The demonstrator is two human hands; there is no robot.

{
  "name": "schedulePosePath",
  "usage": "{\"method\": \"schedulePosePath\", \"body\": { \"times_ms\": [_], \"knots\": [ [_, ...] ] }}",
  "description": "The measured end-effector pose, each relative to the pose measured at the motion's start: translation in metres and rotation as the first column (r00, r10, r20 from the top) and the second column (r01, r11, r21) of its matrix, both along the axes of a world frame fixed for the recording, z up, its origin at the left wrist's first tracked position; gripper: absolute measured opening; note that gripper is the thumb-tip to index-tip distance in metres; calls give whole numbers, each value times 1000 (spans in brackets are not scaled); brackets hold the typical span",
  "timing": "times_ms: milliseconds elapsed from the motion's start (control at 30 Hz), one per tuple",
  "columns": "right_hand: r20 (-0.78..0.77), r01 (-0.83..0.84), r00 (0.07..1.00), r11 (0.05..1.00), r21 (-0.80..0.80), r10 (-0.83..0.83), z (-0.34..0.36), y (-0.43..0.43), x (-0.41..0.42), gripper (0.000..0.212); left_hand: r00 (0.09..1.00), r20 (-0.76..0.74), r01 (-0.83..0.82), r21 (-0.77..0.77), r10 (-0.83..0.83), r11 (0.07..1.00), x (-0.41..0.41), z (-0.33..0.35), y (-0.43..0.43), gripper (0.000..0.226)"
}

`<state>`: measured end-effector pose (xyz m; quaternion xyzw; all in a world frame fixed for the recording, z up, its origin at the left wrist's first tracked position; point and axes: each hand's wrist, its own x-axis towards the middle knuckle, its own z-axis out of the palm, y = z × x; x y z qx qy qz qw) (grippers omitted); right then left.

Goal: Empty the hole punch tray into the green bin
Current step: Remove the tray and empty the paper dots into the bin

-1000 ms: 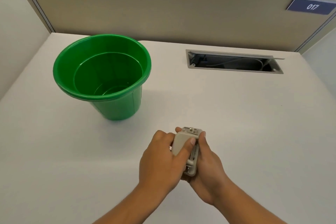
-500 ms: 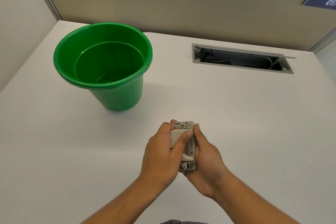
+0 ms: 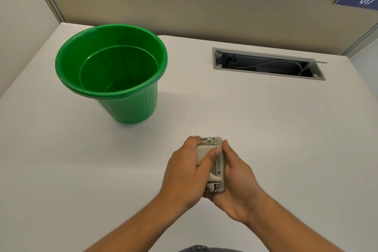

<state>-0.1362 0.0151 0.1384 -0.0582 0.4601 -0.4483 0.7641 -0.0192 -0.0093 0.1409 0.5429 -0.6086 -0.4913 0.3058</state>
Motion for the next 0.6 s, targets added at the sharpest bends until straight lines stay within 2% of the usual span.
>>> {"method": "schedulePosePath", "body": {
  "times_ms": [267, 433, 600],
  "knots": [
    [-16, 24, 1000, 1000, 4, -24, 1, -3, -1, 61, 998, -52, -28, 16, 29, 999, 1, 4, 0, 21],
    [-193, 8, 981, 998, -67, -20, 5, -5, 2, 58, 987, -121, -95, 54, 101, 994, 1, 6, -2, 17],
    [-288, -22, 957, 987, -157, -24, 13, -3, 8, 52, 969, -175, -170, 51, 176, 984, 1, 17, -10, 20]
  ]
}}
